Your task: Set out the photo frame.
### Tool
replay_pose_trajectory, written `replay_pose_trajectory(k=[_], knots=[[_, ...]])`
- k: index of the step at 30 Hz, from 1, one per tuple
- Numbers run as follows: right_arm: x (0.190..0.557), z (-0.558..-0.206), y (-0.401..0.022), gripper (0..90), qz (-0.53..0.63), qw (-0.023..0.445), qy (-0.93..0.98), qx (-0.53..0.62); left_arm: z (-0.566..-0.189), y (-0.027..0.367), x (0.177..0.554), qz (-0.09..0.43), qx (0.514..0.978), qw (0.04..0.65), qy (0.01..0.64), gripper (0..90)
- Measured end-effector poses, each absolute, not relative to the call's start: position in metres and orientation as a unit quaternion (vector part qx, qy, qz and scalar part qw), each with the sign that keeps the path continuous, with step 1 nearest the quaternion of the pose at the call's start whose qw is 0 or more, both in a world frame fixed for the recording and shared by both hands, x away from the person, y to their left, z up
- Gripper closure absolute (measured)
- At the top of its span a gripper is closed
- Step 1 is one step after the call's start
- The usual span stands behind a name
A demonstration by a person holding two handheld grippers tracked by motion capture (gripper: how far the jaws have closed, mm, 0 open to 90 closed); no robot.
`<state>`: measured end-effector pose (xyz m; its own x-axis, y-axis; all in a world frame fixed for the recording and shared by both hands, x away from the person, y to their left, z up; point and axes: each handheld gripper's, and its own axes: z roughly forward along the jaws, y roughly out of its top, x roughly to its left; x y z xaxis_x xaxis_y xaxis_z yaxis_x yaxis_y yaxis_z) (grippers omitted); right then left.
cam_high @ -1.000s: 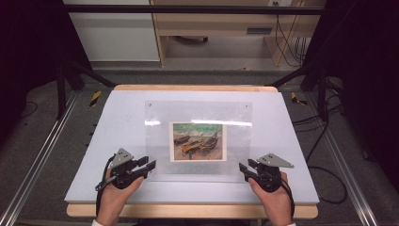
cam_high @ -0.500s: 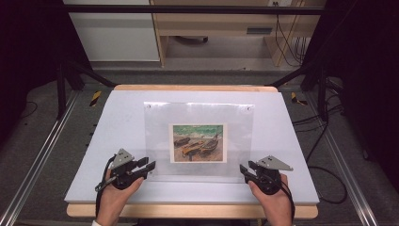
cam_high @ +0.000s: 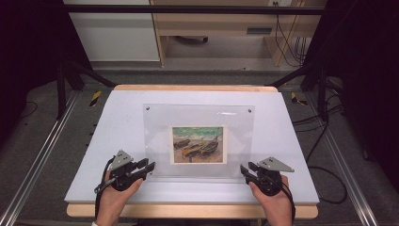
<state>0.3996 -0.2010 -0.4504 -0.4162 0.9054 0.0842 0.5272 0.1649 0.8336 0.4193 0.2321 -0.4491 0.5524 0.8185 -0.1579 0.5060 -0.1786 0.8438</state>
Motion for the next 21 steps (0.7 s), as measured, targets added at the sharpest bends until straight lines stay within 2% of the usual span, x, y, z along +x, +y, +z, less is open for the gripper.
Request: replay_pose_trajectory(k=[21], knots=[[0.3952,-0.4507,-0.1997,64.6,0.409,0.231,0.735,0.488,-0.4495,0.231,0.4143,0.175,0.752,0.456,0.443,66.0]])
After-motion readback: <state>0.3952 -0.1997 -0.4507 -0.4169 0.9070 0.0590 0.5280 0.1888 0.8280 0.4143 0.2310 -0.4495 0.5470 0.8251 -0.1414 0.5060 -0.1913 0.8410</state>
